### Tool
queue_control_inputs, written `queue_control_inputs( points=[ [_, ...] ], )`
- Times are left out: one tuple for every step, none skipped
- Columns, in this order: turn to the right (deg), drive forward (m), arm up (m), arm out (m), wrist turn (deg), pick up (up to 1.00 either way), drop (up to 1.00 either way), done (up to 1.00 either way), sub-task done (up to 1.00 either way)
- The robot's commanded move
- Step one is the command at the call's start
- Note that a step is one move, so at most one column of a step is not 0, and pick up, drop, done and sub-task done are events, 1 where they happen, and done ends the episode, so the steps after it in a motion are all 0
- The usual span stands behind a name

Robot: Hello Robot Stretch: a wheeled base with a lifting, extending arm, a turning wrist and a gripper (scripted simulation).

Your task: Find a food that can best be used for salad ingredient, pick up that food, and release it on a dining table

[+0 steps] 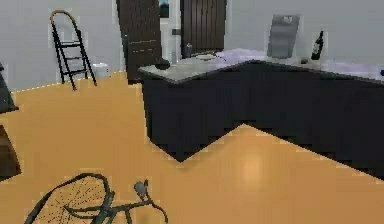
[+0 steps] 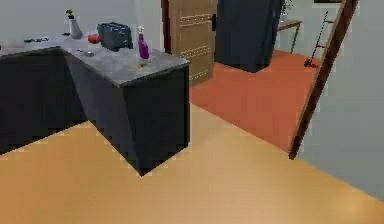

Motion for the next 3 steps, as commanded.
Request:
queue_control_inputs(
  points=[
    [45.0, 0.00, 0.00, 0.00, 0.0, 0.00, 0.00, 0.00, 0.00],
    [24.0, 0.00, 0.00, 0.00, 0.0, 0.00, 0.00, 0.00, 0.00],
    [0.0, 0.20, 0.00, 0.00, 0.0, 0.00, 0.00, 0.00, 0.00]
  ],
)
